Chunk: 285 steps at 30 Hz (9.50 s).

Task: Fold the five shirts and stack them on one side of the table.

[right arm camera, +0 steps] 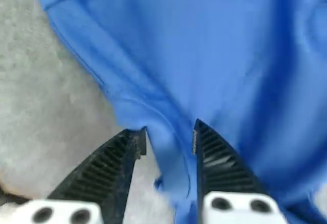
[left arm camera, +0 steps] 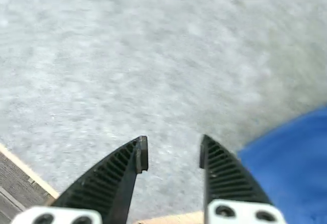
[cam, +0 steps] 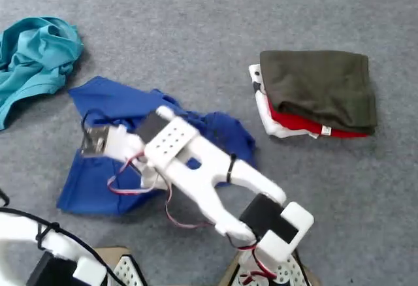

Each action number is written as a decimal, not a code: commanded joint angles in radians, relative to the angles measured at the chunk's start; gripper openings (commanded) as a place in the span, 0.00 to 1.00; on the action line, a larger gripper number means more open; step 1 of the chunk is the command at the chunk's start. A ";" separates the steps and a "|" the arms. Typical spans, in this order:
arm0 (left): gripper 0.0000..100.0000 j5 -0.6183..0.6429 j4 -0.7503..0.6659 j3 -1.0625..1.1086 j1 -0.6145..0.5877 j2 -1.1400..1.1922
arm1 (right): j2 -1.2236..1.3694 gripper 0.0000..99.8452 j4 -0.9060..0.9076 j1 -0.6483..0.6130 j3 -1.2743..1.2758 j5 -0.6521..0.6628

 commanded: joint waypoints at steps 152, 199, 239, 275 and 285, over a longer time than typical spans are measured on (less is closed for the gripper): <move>0.21 0.114 -0.120 -0.355 0.662 0.571 | 0.272 0.22 0.109 0.789 -0.924 0.359; 0.04 0.235 0.091 -0.489 0.547 0.313 | 0.277 0.22 0.109 0.649 -0.955 0.080; 0.04 0.147 0.130 -0.418 0.277 0.176 | 0.702 0.01 0.443 0.482 -0.926 -0.319; 0.04 -0.029 0.150 -0.305 0.320 0.176 | -0.042 0.27 0.339 0.601 -0.410 -0.097; 0.04 -0.028 0.152 -0.297 0.321 0.176 | 0.602 0.23 0.416 0.531 -1.053 -0.161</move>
